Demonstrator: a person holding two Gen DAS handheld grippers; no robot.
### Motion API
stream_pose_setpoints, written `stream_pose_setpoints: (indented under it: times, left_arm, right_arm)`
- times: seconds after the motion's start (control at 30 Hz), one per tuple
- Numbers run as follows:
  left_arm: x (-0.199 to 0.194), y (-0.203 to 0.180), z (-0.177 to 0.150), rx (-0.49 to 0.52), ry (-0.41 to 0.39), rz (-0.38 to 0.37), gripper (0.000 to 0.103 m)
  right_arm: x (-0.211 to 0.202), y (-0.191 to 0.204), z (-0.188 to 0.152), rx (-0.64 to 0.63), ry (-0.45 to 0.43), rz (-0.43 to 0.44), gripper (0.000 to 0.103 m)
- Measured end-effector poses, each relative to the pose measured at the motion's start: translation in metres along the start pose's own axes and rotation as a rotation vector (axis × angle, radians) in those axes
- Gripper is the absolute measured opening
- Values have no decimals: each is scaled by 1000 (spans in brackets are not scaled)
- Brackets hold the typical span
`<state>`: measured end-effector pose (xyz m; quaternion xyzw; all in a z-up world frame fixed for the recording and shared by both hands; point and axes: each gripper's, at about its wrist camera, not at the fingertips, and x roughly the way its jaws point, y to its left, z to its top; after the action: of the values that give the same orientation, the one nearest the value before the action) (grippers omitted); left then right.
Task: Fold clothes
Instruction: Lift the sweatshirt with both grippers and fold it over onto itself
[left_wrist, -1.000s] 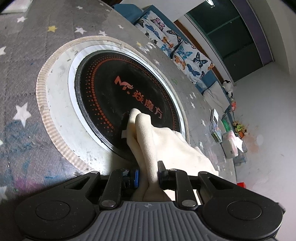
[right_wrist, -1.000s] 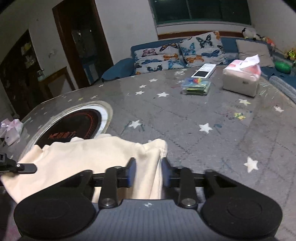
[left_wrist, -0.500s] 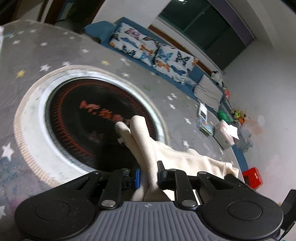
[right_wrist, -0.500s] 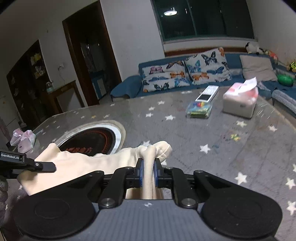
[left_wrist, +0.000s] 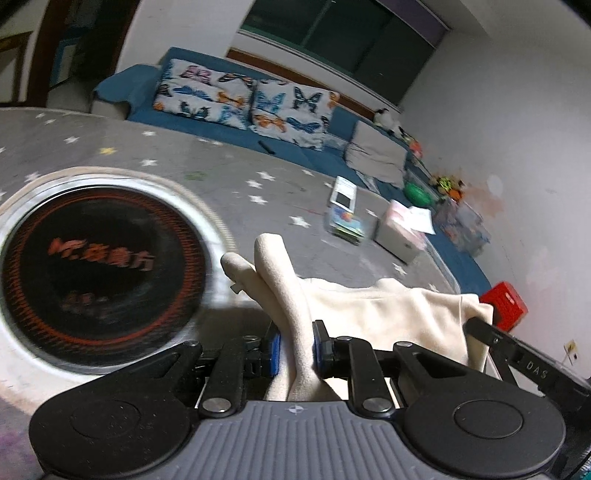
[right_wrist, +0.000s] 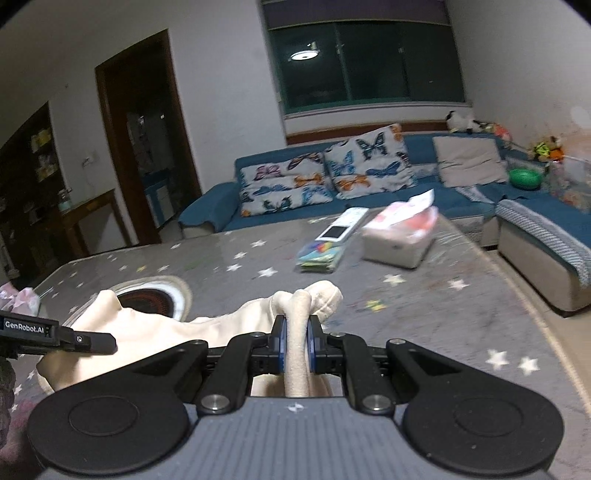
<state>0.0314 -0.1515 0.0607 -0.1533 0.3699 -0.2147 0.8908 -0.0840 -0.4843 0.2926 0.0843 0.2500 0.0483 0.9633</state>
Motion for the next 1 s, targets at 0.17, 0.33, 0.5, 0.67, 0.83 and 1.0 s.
stream_pose_setpoints:
  times: [0.17, 0.33, 0.5, 0.67, 0.83, 1.0]
  left_arm:
    - [21, -31, 2, 47, 18, -15, 18]
    - [42, -60, 6, 95, 32, -25, 18]
    - [63, -85, 7, 139, 51, -35, 17]
    - [82, -101, 4, 169, 76, -39, 16]
    - [96, -107, -1, 187, 98, -37, 16]
    - [105, -109, -4, 195, 114, -25, 16]
  right_arm:
    - [-11, -25, 6, 7, -22, -53, 10]
    - [-17, -51, 10, 20, -29, -111, 10]
    - [-20, -72, 13, 36, -35, -158, 10]
    - [-16, -88, 13, 47, -30, -194, 10]
    - [-11, -102, 8, 58, -13, -221, 10]
    - [-4, -114, 0, 75, 13, -246, 10]
